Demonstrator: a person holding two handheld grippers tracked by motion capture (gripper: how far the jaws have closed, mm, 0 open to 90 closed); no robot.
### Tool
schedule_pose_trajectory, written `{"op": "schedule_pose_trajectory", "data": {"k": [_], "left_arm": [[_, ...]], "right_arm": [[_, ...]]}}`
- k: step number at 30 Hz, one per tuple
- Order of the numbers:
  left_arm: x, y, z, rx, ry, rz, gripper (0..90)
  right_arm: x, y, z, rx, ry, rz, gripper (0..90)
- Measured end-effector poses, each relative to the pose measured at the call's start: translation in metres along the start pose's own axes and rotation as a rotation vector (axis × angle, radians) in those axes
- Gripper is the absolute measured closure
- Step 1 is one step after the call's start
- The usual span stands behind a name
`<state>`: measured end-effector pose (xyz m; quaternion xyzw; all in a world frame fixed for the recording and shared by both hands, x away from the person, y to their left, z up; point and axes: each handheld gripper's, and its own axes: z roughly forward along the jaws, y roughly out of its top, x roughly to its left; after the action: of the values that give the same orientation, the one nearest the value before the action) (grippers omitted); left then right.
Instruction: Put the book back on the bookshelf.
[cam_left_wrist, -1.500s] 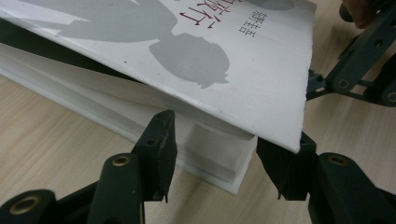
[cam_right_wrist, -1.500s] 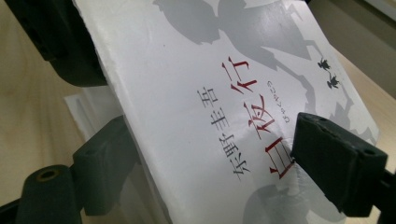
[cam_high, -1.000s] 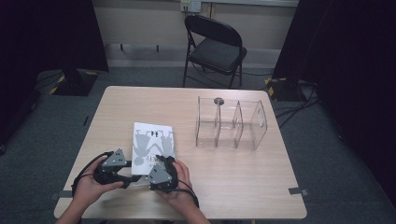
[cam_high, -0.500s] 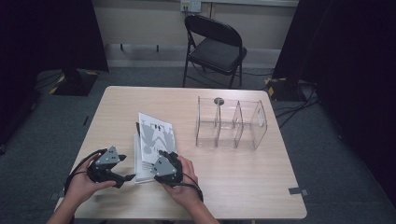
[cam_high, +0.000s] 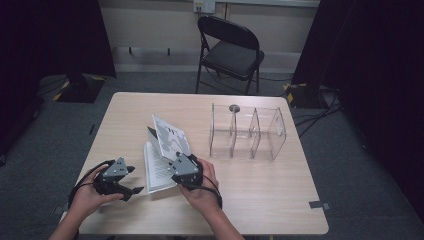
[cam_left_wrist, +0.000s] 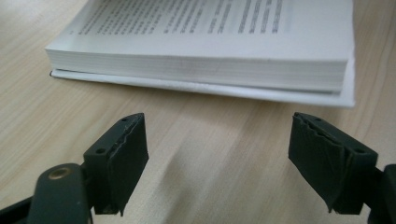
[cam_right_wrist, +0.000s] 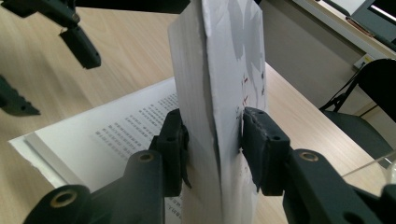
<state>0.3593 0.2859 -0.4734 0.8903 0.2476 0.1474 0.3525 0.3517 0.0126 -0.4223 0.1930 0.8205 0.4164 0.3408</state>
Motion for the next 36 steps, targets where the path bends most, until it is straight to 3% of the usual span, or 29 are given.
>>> {"op": "schedule_pose_trajectory", "data": {"k": [5,9,17,19,20,21,22,24,26,28,32,33,35,36], "left_arm": [[0.001,-0.003,0.004,-0.011,-0.011,-0.006,17.8],[0.002,-0.005,0.007,0.018,-0.002,0.001,17.9],[-0.003,-0.002,0.023,0.018,0.002,0.009,16.9],[-0.001,0.001,0.025,0.028,0.015,0.038,16.8],[-0.003,0.003,0.026,0.016,0.026,0.022,16.9],[-0.002,0.005,0.027,0.031,0.043,0.055,16.9],[-0.004,0.005,0.029,0.015,0.049,0.037,16.6],[-0.002,0.007,0.030,0.027,0.041,0.058,16.6],[-0.004,0.008,0.033,0.008,0.045,0.047,16.4],[-0.002,0.009,0.033,0.016,0.068,0.065,16.6],[-0.001,0.012,0.032,0.009,0.082,0.062,18.0],[-0.002,0.013,0.033,-0.008,0.089,0.043,18.3],[-0.003,0.017,0.031,-0.031,0.099,0.053,18.3],[-0.003,0.020,0.030,-0.013,0.109,0.081,18.0]], "right_arm": [[-0.010,0.008,-0.006,0.013,-0.004,0.025,63.6],[-0.012,0.011,-0.007,0.026,0.002,0.028,63.8],[-0.016,0.021,-0.010,0.064,0.017,0.042,64.0],[-0.017,0.024,-0.010,0.073,0.019,0.040,64.1],[-0.017,0.025,-0.010,0.074,0.023,0.041,64.0],[-0.017,0.026,-0.011,0.078,0.025,0.040,64.0],[-0.017,0.027,-0.011,0.083,0.029,0.036,64.0],[-0.017,0.028,-0.011,0.085,0.029,0.038,64.0],[-0.017,0.029,-0.011,0.088,0.033,0.035,64.0],[-0.017,0.030,-0.011,0.092,0.038,0.033,63.9],[-0.018,0.031,-0.013,0.093,0.046,0.034,63.9],[-0.018,0.032,-0.014,0.097,0.051,0.032,64.0],[-0.018,0.033,-0.014,0.099,0.055,0.030,63.9],[-0.017,0.034,-0.015,0.101,0.057,0.027,63.9]]}}
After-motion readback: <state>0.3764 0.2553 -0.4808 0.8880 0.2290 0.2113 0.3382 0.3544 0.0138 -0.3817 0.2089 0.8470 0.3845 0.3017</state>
